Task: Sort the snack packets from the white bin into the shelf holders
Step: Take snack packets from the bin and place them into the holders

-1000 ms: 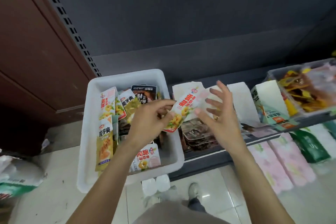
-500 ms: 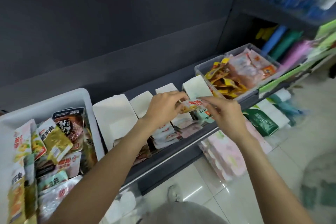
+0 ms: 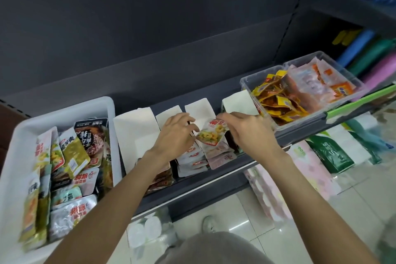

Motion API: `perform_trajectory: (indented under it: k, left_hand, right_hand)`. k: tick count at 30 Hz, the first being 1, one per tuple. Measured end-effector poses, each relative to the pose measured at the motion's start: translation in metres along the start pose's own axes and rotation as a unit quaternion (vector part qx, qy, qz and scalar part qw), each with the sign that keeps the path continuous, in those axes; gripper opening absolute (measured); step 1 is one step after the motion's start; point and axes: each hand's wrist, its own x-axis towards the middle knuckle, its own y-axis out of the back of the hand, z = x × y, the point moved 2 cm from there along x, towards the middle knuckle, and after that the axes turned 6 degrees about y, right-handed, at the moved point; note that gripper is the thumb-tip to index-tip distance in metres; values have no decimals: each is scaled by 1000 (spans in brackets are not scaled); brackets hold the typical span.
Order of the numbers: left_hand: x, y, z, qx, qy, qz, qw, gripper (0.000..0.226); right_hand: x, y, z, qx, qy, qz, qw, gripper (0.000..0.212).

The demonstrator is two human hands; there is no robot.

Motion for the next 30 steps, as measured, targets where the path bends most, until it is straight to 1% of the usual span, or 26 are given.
perform_trajectory:
  k: [3,5,6,7,9,10,12,14,15,17,19,20,21,22,23,26,28,30]
  left_hand:
    - [-3,0,1,12,-7,26,1000,26]
    - [-4,0,2,17,-9,41,999,23]
    - [-4,0,2,22,-10,44,999,21]
    - [-5,-1,1,27,-12,43,999,20]
    - [-7,-4,-1,35,-17,40,998,21]
    - [-7,-4,-1,35,-22,39,998,22]
    - [-8,-5,-2,32,-31,40,998,22]
    - [-10,-1,0,18,-36,38,998,21]
    - [-11,3,1,0,-35,36,999,20]
    - [-18,19,2,-60,-16,46,997,14]
    - [-33,41,2,-116,24,72,990,12]
    - [-44,52,-1,-139,53,83,985,12]
    - [-57,62,-6,-164,85,89,979,13]
    - [-71,68,-16,-191,117,90,970,12]
    - [-88,73,-28,-218,148,86,961,10]
    - [-144,78,-73,-268,258,77,925,3]
    - [-182,78,-107,-266,342,119,893,13]
    - [-215,76,-137,-208,395,192,874,24]
  right_hand:
    - [-2,1,9,15,-29,34,999,36]
    - [-5,0,11,27,-48,29,998,39]
    - [-8,-5,10,33,-43,9,998,40]
    - [-11,-13,7,36,-33,-29,998,40]
    - [-19,-32,1,27,-19,-142,989,39]
    - [-22,-39,0,24,-12,-185,982,39]
    - [-26,-44,-2,49,-14,-231,972,40]
    - [-26,-38,-6,69,-32,-233,970,40]
    - [-24,-32,-9,77,-43,-220,972,40]
    - [-17,-14,-19,118,-60,-158,978,40]
    - [-7,4,-37,191,-74,-67,976,35]
    - [0,9,-47,230,-76,-33,970,32]
    - [8,9,-59,263,-75,-20,962,30]
    - [16,6,-72,286,-71,-30,955,28]
    - [25,-1,-87,296,-59,-56,952,27]
    - [49,-27,-142,278,16,-149,949,27]
    - [65,-43,-183,273,68,-197,939,29]
    - [80,-61,-222,277,103,-231,927,31]
